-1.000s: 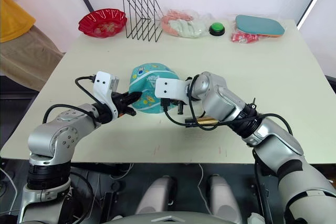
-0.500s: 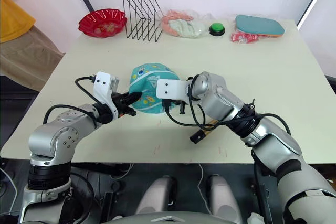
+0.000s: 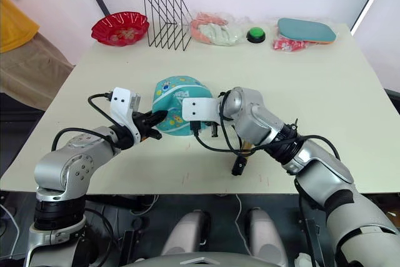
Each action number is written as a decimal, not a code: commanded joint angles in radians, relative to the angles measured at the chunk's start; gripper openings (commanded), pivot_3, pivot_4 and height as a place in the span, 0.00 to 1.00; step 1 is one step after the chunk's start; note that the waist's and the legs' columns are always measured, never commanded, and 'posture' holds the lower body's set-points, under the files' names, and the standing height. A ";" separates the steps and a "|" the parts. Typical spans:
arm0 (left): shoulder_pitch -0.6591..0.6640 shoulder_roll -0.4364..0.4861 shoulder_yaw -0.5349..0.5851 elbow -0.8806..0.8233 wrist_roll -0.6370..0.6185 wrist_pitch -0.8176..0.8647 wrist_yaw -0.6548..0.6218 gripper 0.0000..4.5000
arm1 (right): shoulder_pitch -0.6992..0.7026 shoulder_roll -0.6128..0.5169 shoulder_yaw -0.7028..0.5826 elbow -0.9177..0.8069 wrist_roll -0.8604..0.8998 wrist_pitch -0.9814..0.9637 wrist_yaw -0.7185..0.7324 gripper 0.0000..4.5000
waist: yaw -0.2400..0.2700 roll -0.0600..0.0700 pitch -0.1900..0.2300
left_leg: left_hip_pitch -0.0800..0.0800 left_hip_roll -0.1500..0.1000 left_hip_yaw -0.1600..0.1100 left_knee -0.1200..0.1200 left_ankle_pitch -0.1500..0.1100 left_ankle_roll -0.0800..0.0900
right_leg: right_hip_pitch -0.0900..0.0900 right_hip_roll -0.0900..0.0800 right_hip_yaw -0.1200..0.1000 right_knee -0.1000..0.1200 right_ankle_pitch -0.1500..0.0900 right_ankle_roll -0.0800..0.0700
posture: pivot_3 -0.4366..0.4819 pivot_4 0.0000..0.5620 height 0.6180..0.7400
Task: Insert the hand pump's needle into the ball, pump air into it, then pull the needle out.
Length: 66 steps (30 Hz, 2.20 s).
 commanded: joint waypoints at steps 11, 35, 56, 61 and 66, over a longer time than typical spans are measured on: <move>0.028 -0.035 -0.032 -0.033 0.003 0.016 -0.022 0.00 | -0.054 0.212 -0.053 0.071 0.017 -0.003 0.032 0.07 | -0.022 0.000 -0.002 | 0.002 0.002 -0.001 0.000 0.000 -0.001 | 0.000 0.002 0.000 0.002 0.001 -0.002 | 0.48 0.27 1.00; 0.083 -0.044 -0.015 -0.039 -0.013 0.038 -0.046 0.00 | -0.059 0.419 -0.073 0.333 -0.010 -0.123 0.005 0.07 | -0.056 -0.007 -0.010 | 0.018 0.005 -0.001 -0.012 0.000 -0.001 | 0.005 0.007 0.007 0.005 -0.004 -0.005 | 0.48 0.27 1.00; 0.111 -0.076 0.028 -0.028 -0.022 0.099 -0.060 0.00 | -0.067 0.605 -0.191 0.613 -0.018 -0.235 -0.071 0.07 | -0.075 -0.007 -0.027 | 0.038 0.015 -0.002 -0.021 0.000 -0.001 | 0.010 0.021 0.012 0.016 -0.015 -0.022 | 0.48 0.27 1.00; 0.118 -0.078 0.031 -0.015 -0.022 0.100 -0.068 0.00 | -0.076 0.634 -0.240 0.638 0.021 -0.215 -0.082 0.07 | -0.075 -0.006 -0.028 | 0.038 0.015 -0.002 -0.022 0.000 -0.001 | 0.010 0.021 0.012 0.016 -0.015 -0.022 | 0.48 0.27 1.00; 0.113 -0.081 0.036 0.019 -0.019 0.089 -0.080 0.00 | -0.076 0.680 -0.272 0.672 0.068 -0.191 -0.106 0.07 | -0.075 -0.005 -0.028 | 0.038 0.015 -0.002 -0.022 0.000 -0.001 | 0.010 0.021 0.012 0.016 -0.016 -0.023 | 0.48 0.27 1.00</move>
